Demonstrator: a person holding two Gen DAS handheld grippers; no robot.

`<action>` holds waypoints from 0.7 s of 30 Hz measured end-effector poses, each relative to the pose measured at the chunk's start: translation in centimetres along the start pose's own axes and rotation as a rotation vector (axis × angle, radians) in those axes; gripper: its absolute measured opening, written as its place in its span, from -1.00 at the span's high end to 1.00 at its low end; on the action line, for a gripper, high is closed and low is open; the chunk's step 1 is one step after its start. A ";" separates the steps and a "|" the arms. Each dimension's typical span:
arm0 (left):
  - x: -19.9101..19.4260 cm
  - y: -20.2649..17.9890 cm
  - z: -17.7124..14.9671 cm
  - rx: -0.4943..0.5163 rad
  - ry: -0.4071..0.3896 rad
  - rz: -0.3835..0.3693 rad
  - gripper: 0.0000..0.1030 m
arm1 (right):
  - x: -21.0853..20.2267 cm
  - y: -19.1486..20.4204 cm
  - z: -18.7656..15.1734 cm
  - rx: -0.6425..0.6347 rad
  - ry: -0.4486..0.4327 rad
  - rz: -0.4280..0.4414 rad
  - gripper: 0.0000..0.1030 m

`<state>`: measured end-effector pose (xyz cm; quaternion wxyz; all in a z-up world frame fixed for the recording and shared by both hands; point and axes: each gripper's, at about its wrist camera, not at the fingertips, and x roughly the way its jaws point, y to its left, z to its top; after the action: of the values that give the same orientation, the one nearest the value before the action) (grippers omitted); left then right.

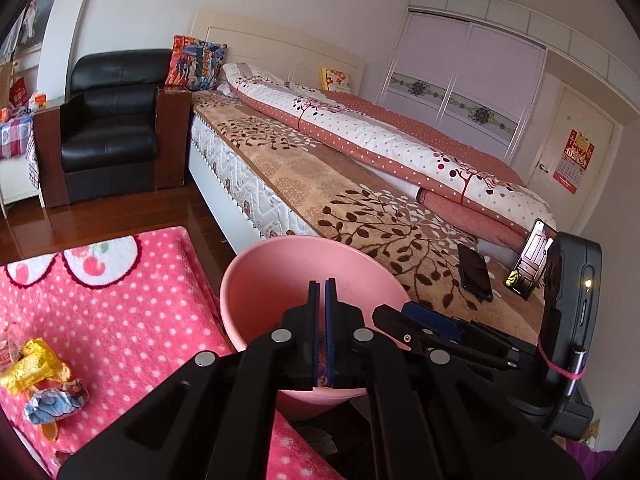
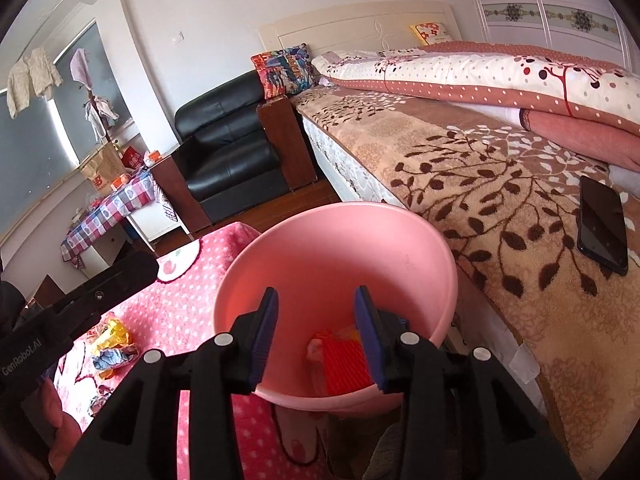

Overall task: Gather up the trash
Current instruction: 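Open the right tool to drop the red foam while left tool releases the glove, then move both open tools back over the table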

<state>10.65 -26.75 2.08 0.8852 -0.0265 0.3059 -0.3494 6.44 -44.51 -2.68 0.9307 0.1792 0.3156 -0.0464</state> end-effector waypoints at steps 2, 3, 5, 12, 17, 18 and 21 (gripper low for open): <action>-0.6 0.1 -0.1 0.006 -0.005 0.004 0.96 | -0.4 0.6 -0.2 -0.005 -0.004 0.008 0.20; -1.0 0.4 -0.2 0.002 -0.007 -0.001 0.96 | -0.6 1.0 -0.4 -0.005 -0.007 0.014 0.16; -1.7 0.9 -0.3 -0.007 -0.012 -0.001 0.96 | -1.1 1.6 -0.7 -0.003 -0.011 0.028 0.11; -4.4 3.4 -0.7 -0.044 -0.046 -0.008 0.96 | -1.9 4.7 -2.3 -0.014 0.012 0.080 -0.03; -6.4 5.8 -0.8 -0.051 -0.022 0.076 0.96 | -2.0 8.1 -3.5 -0.071 0.052 0.169 -0.09; -6.9 6.4 -0.9 -0.056 -0.020 0.081 0.96 | -2.0 8.8 -3.7 -0.080 0.059 0.185 -0.10; -8.7 8.7 -1.3 -0.071 -0.037 0.123 0.96 | -1.8 10.7 -4.5 -0.108 0.087 0.226 -0.12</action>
<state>10.22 -14.48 3.35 0.9090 -0.0457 0.3028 -0.2826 4.59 -32.95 -1.68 0.9237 0.1652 0.3353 0.0838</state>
